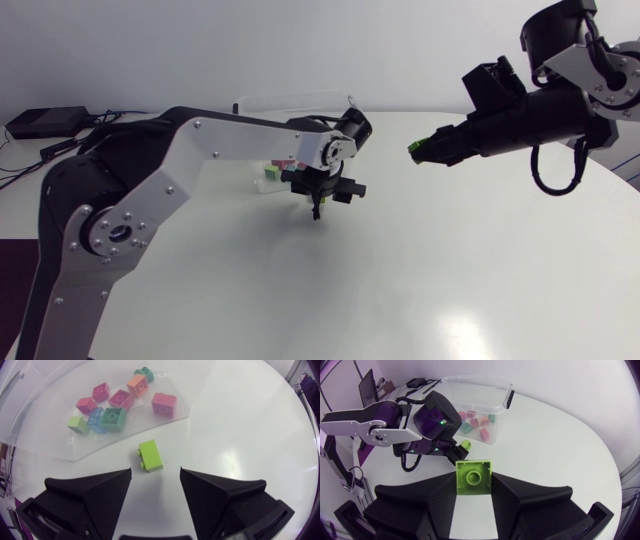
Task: Place the duplo bricks in the container
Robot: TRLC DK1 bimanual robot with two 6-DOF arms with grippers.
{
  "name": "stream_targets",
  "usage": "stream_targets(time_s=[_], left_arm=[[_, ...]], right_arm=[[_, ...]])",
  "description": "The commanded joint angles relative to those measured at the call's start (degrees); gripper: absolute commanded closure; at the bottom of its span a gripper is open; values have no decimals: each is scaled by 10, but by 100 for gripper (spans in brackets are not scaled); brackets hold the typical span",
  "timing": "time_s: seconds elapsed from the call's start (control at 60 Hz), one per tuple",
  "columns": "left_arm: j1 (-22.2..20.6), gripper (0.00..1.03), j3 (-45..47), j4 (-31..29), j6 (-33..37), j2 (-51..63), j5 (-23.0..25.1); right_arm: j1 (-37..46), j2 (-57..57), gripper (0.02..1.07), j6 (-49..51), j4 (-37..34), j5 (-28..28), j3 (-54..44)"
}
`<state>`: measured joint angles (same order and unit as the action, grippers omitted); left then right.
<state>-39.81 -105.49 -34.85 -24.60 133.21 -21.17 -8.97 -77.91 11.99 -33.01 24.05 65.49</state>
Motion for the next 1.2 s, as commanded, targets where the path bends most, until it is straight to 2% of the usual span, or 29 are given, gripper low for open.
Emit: stream_targets(time_s=[0.0, 0.1, 0.183, 0.517, 0.633, 0.8, 0.917, 1.05, 1.117, 1.183], left_arm=[[3, 37, -22, 0, -19, 23, -11], [15, 38, -45, -1, -19, 38, -23], [18, 44, -62, -6, -19, 48, -23], [5, 43, -103, -61, -19, 68, -23], [9, 40, -129, -89, -24, 78, -5], [12, 41, -135, -94, -28, 81, 10], [15, 48, -154, -104, -28, 92, 10], [18, 67, -174, -123, -29, 107, 20], [23, 74, -173, -127, -31, 108, 27], [24, 75, -173, -129, -33, 109, 32]], right_arm=[[7, 9, 77, -8, 1, 6, -18], [8, 9, 77, -8, 1, 7, -18], [9, 12, 77, -8, 1, 8, -19], [21, 11, 77, -4, 8, 20, -30], [27, 12, 77, -3, 8, 24, -32], [30, 11, 77, -1, 13, 24, -41], [31, 10, 77, -3, 16, 25, -44], [31, 8, 77, -5, 18, 28, -43], [33, 7, 77, -5, 20, 30, -44], [33, 5, 77, -5, 22, 30, -44]])
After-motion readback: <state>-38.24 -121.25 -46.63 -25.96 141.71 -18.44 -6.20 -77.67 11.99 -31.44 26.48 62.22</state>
